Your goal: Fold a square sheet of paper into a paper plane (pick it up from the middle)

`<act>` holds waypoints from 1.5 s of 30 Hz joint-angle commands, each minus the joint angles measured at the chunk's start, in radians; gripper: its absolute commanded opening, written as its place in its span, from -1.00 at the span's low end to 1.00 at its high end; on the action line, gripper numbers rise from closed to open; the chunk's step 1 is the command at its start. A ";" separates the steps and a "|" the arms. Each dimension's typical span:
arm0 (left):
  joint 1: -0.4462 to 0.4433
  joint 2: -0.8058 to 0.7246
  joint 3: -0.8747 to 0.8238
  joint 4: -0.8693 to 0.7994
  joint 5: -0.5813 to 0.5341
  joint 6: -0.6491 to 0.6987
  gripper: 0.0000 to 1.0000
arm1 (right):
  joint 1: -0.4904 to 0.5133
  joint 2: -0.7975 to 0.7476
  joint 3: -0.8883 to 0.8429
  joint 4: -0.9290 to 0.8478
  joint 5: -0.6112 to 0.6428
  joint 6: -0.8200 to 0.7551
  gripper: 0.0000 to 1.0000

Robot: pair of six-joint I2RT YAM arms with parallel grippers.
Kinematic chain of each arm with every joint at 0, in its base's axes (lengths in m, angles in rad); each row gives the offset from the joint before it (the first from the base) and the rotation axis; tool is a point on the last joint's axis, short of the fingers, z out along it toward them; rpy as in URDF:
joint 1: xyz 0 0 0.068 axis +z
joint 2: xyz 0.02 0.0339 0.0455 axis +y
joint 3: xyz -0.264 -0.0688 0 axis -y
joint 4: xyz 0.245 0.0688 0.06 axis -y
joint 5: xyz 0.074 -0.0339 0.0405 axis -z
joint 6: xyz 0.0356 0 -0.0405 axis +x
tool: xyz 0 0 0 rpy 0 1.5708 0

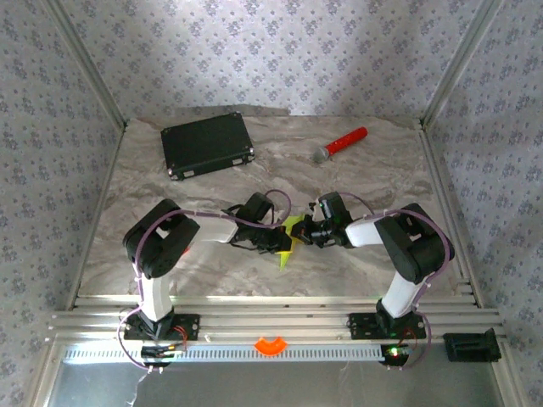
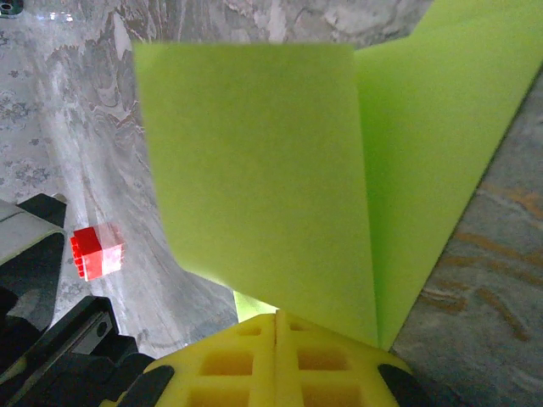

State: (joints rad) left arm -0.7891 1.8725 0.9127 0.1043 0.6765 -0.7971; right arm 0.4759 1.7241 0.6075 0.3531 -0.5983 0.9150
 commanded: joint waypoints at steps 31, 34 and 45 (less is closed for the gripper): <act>-0.115 -0.227 -0.210 -0.256 -0.130 0.153 -0.90 | 0.005 0.054 -0.026 -0.160 0.125 -0.024 -1.00; -0.112 -0.303 -0.205 -0.251 -0.174 0.138 -0.94 | 0.006 0.055 -0.025 -0.160 0.123 -0.021 -1.00; -0.051 -0.201 -0.019 -0.094 -0.140 0.062 -0.93 | 0.012 0.061 -0.022 -0.149 0.122 -0.012 -1.00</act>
State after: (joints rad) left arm -0.8474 1.6009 0.8242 -0.0357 0.5159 -0.7124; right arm 0.4828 1.7241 0.6117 0.3431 -0.5980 0.9150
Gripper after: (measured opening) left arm 0.053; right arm 0.051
